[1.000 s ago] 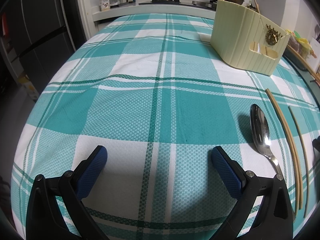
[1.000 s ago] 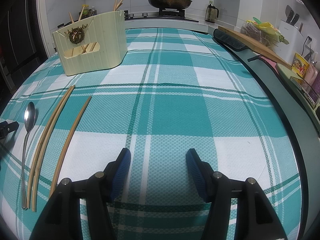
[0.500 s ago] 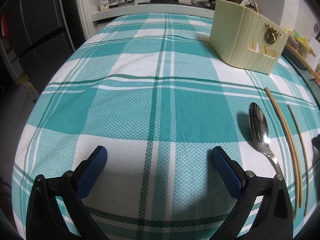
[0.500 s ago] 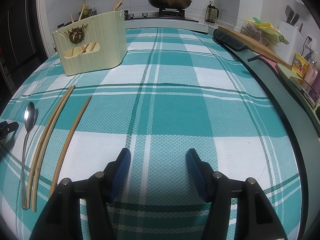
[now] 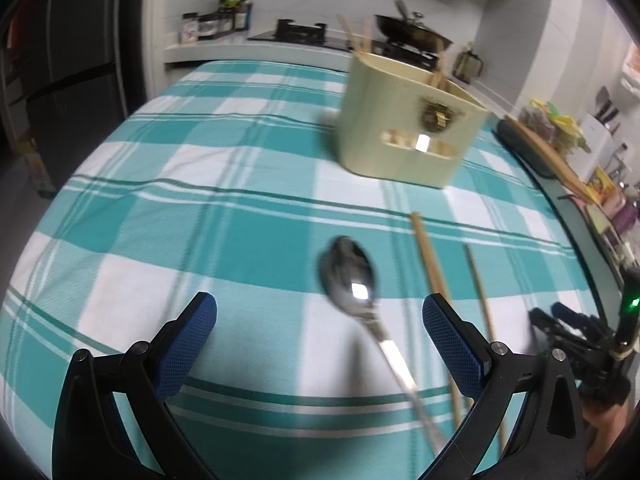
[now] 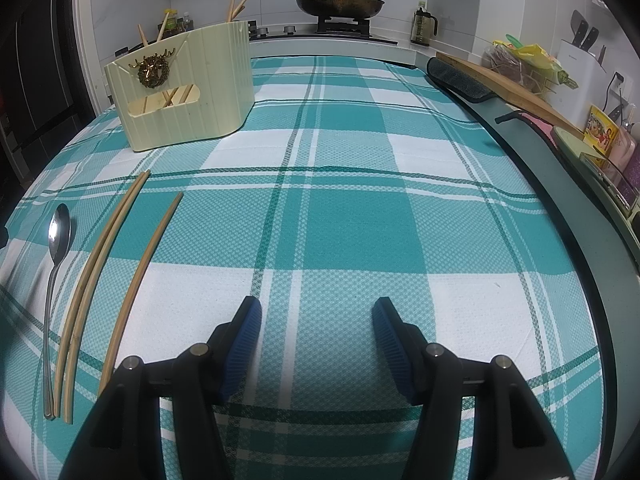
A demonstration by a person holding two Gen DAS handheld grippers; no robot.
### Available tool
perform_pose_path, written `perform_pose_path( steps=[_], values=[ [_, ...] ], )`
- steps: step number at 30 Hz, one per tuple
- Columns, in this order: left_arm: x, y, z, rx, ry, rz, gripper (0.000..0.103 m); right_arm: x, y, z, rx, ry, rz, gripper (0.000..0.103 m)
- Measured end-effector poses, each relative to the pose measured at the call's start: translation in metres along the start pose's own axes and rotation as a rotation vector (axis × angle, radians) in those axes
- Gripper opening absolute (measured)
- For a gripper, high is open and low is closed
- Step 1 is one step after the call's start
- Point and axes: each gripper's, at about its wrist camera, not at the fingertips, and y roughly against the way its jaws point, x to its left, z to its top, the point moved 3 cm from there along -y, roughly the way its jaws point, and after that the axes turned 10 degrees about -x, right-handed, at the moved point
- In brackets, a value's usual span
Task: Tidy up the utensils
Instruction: 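Move the left tool to the steel spoon and grasp its bowl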
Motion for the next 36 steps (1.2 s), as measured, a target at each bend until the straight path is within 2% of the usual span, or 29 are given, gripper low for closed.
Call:
perform_pose_path(
  steps=[6, 10, 14, 19, 22, 25, 31, 34, 36],
  values=[
    [-0.035, -0.021, -0.027, 0.070, -0.124, 0.072, 0.102, 0.000, 0.000, 0.000, -0.001, -0.003, 0.001, 0.060],
    [-0.037, -0.022, -0.039, 0.113, -0.153, 0.068, 0.102, 0.000, 0.000, 0.000, -0.001, -0.003, 0.000, 0.060],
    [-0.034, -0.021, -0.051, 0.156, -0.233, 0.069, 0.103, 0.000, 0.000, 0.000, -0.001, -0.007, 0.004, 0.060],
    [-0.014, -0.017, -0.052, 0.187, -0.214, 0.047, 0.103, 0.006, 0.012, -0.001, 0.010, -0.027, 0.048, 0.060],
    [-0.008, -0.016, -0.053, 0.186, -0.201, 0.045, 0.103, 0.025, 0.030, 0.001, -0.001, -0.065, 0.136, 0.060],
    [-0.009, -0.015, -0.054, 0.184, -0.212, 0.041, 0.103, 0.052, 0.035, 0.000, 0.033, -0.049, 0.216, 0.060],
    [0.000, -0.013, -0.054, 0.180, -0.217, 0.044, 0.103, 0.081, 0.034, -0.006, 0.074, -0.003, 0.247, 0.060],
    [0.007, -0.011, -0.054, 0.183, -0.218, 0.045, 0.103, 0.096, 0.033, -0.009, 0.081, 0.055, 0.275, 0.057],
    [0.013, -0.010, -0.054, 0.186, -0.225, 0.044, 0.103, 0.106, 0.028, -0.014, 0.101, 0.121, 0.273, 0.046]
  ],
)
